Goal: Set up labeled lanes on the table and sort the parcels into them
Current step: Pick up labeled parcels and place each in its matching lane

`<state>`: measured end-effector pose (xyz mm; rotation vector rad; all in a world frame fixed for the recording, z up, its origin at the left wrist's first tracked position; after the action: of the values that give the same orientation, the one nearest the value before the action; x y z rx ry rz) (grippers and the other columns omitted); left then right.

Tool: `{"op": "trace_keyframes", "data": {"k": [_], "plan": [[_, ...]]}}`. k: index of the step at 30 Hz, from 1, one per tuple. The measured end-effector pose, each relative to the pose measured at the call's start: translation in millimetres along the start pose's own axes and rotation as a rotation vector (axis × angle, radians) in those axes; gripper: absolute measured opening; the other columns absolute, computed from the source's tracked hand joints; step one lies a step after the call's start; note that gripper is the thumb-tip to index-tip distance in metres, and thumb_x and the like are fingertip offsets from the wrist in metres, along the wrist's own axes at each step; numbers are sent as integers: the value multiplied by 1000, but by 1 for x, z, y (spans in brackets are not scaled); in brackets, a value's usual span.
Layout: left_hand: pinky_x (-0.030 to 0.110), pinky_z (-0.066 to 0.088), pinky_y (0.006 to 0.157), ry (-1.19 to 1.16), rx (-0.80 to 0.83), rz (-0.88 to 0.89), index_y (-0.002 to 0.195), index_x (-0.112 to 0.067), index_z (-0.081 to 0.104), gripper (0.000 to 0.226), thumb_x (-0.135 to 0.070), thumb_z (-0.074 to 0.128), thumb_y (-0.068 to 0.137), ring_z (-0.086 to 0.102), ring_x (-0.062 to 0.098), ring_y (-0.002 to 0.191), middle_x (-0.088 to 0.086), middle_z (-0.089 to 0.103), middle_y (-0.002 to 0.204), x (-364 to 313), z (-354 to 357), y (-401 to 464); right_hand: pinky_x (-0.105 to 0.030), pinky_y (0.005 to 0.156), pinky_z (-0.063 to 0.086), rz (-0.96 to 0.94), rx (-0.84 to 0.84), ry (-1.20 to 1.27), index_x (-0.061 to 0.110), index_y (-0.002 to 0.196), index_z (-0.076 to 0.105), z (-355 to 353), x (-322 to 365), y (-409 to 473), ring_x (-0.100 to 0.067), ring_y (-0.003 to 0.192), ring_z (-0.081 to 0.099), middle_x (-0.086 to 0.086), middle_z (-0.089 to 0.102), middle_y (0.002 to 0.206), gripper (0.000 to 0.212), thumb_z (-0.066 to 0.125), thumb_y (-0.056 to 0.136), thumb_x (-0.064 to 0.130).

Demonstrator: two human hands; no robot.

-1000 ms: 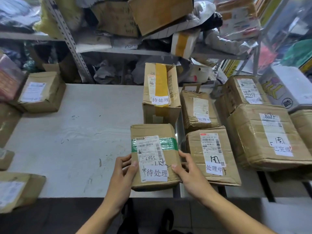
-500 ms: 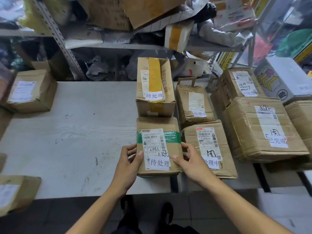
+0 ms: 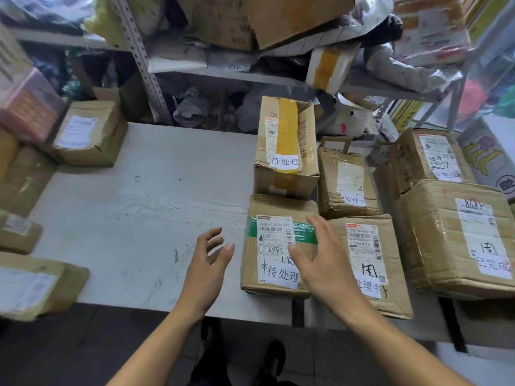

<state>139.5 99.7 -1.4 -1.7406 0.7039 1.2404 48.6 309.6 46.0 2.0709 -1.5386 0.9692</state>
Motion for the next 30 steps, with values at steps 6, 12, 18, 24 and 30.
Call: {"op": "trace_keyframes", "data": {"k": [6, 12, 18, 24, 30], "plan": [[35, 47, 95, -56, -180, 39, 116, -58, 49, 28, -43, 59, 94, 56, -15, 105, -21, 55, 124, -9, -64, 8, -17, 111, 20, -214, 114, -6, 26, 150, 36, 44, 76, 29, -5, 140, 31, 9, 38, 153, 61, 62, 95, 38], [36, 47, 96, -129, -451, 3, 116, -48, 53, 23, -38, 58, 96, 56, -17, 102, -18, 58, 121, 4, -156, 2, -21, 104, 33, -352, 385, -29, 30, 153, 29, 135, 158, 50, -5, 129, 46, 10, 40, 152, 64, 55, 97, 47], [13, 45, 82, -196, -961, -34, 108, -30, 61, 16, -19, 60, 96, 59, -3, 102, -10, 63, 113, 50, -257, -19, -23, 94, 40, -397, 686, -91, 32, 153, 28, 248, 227, 58, -8, 121, 55, 8, 47, 148, 64, 54, 97, 49], [29, 39, 97, -259, -1232, -327, 134, -24, 44, 40, -22, 59, 96, 50, 13, 123, -5, 49, 134, 126, -340, -33, -29, 97, 44, -430, 869, -177, 25, 154, 31, 353, 268, 46, -17, 124, 56, 0, 49, 148, 61, 53, 100, 42], [50, 28, 117, -560, -806, -407, 155, -37, 21, 64, -49, 51, 99, 32, 15, 143, -8, 28, 159, 155, -348, -13, -33, 115, 28, -386, 1002, -246, 16, 158, 20, 414, 271, 46, -23, 145, 35, -3, 29, 162, 63, 46, 104, 34]]}}
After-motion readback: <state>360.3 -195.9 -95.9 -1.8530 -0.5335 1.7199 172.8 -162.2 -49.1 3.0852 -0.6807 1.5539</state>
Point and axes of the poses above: each hand's wrist, its own y-axis towards the middle knuckle, its own z-axis out of the palm, x = y × z, the point moved 2 cm from there along y, towards the middle knuckle
